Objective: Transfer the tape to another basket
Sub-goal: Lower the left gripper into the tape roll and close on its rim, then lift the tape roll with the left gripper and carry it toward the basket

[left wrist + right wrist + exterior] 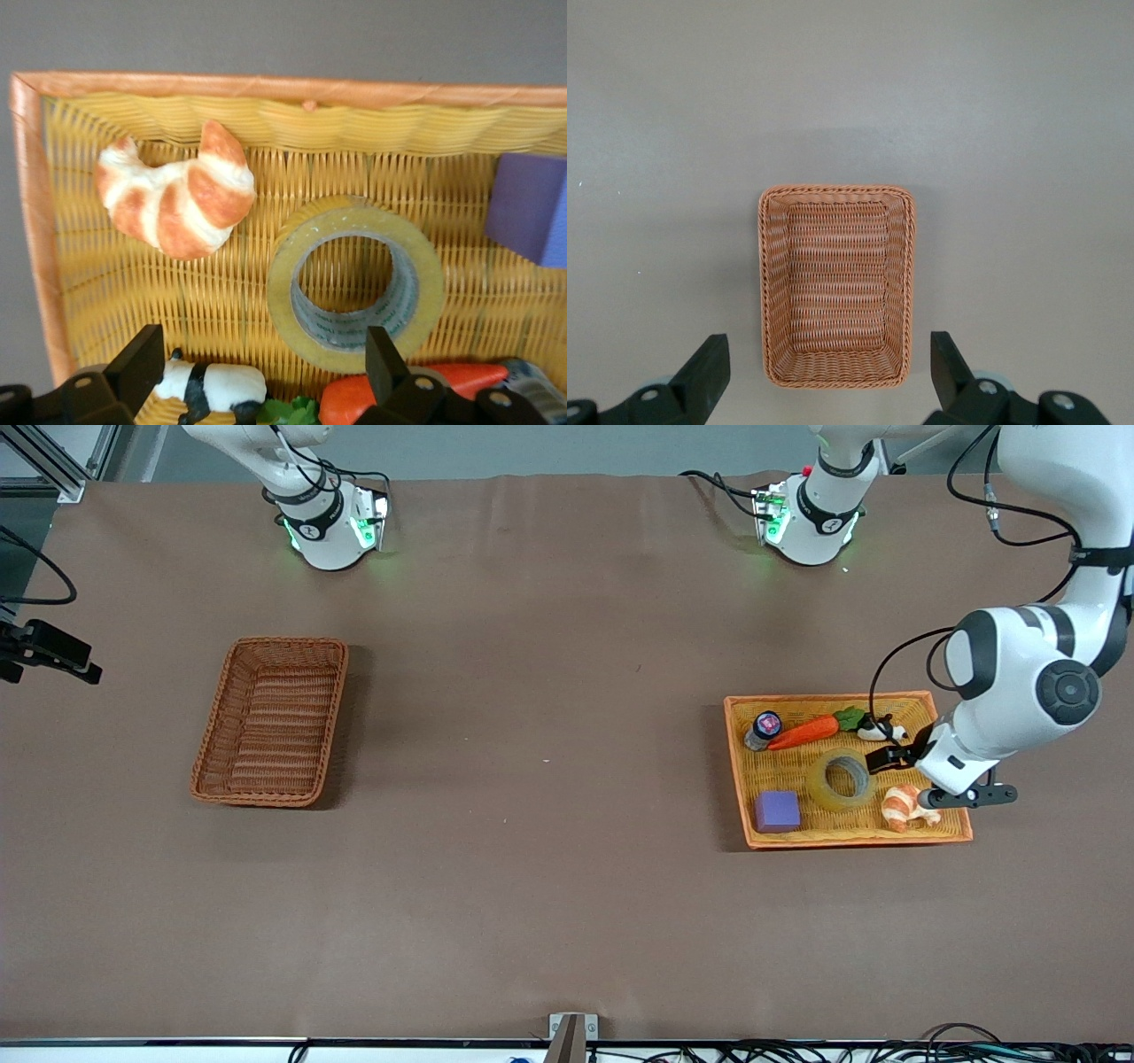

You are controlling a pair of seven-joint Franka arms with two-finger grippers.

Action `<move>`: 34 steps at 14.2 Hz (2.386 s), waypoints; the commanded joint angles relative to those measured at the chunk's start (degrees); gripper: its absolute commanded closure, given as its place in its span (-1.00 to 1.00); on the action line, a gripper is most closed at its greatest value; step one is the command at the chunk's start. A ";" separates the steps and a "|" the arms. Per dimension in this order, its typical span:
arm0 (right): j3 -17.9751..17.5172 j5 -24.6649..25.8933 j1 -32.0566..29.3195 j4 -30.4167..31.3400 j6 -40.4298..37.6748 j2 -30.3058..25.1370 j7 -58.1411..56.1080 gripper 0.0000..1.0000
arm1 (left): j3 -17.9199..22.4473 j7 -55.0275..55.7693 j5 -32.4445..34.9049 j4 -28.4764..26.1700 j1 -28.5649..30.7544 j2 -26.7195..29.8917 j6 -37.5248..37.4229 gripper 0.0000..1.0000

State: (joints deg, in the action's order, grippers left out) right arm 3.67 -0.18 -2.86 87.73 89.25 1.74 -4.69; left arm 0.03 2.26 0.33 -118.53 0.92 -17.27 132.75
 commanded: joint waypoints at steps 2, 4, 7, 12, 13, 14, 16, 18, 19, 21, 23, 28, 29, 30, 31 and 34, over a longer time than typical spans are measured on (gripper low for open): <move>-0.06 -0.70 0.04 0.78 0.40 -0.77 0.83 -1.00 | -0.03 -0.33 0.90 -2.15 0.14 -2.85 4.27 -0.95; -0.06 -0.70 0.13 0.87 0.31 -0.77 0.83 -1.00 | -0.03 -0.33 0.90 -2.06 0.22 -4.70 5.23 -0.91; -0.06 -0.70 0.05 0.87 0.49 -0.77 0.83 -1.00 | -0.03 -0.33 0.90 -1.97 0.22 -6.37 6.38 -0.66; -0.06 -0.70 0.13 0.87 0.40 -0.77 0.83 -1.00 | -0.03 -0.33 0.90 -1.97 0.14 -8.57 10.43 0.29; -0.06 -0.70 0.13 0.87 0.49 -0.77 0.83 -1.00 | -0.03 0.11 0.90 -1.97 0.22 -8.23 10.43 0.56; -0.06 -0.70 0.13 0.87 0.49 -0.77 0.83 -1.00 | -0.03 0.55 0.90 -2.06 0.14 -7.96 10.34 0.75; -0.06 -0.70 0.13 0.87 0.49 -0.77 0.83 -1.00 | -0.03 0.64 0.90 -2.06 0.57 -7.35 9.03 0.99; -0.06 -0.70 0.13 0.87 0.49 -0.77 0.83 -1.00 | -0.03 -0.06 0.90 -1.80 0.75 -4.72 6.40 1.00; -0.06 -0.70 0.13 0.87 0.49 -0.77 0.83 -1.00 | -0.11 -0.06 0.90 -1.45 0.75 -2.97 4.47 1.00; -0.06 -0.70 0.13 0.87 0.49 -0.77 0.83 -1.00 | -0.81 0.28 0.99 1.61 0.49 0.73 -1.05 1.00; -0.06 -0.70 0.05 0.87 0.49 -0.77 0.83 -1.00 | -5.01 1.51 0.90 7.40 0.57 1.62 -10.44 1.00; -0.06 -0.70 0.05 0.87 0.57 -0.68 0.83 -1.00 | -17.31 14.49 0.99 18.50 -0.04 0.57 -18.84 0.99; -0.06 -0.70 -0.04 0.87 0.58 -0.68 0.83 -1.00 | -20.56 18.53 1.34 18.85 -0.21 -0.04 -18.84 0.99; -0.06 -0.70 -0.04 0.96 0.58 -0.68 0.83 -1.00 | -23.55 20.40 1.95 19.47 -0.30 -0.40 -18.84 0.99; -0.06 -0.70 -0.13 0.96 0.58 -0.68 0.83 -1.00 | -27.15 21.37 2.13 19.82 -0.30 -1.27 -18.84 0.99; -0.06 -0.70 -0.04 0.96 0.58 -0.68 0.83 -1.00 | -32.10 30.22 2.48 22.71 -5.11 -4.60 -18.84 1.00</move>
State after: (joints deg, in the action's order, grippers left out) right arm 3.64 -0.18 -2.86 87.77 89.30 1.75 -4.69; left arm -30.44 27.16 1.26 -100.07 -1.11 -18.69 115.16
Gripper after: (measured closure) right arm 0.000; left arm 0.784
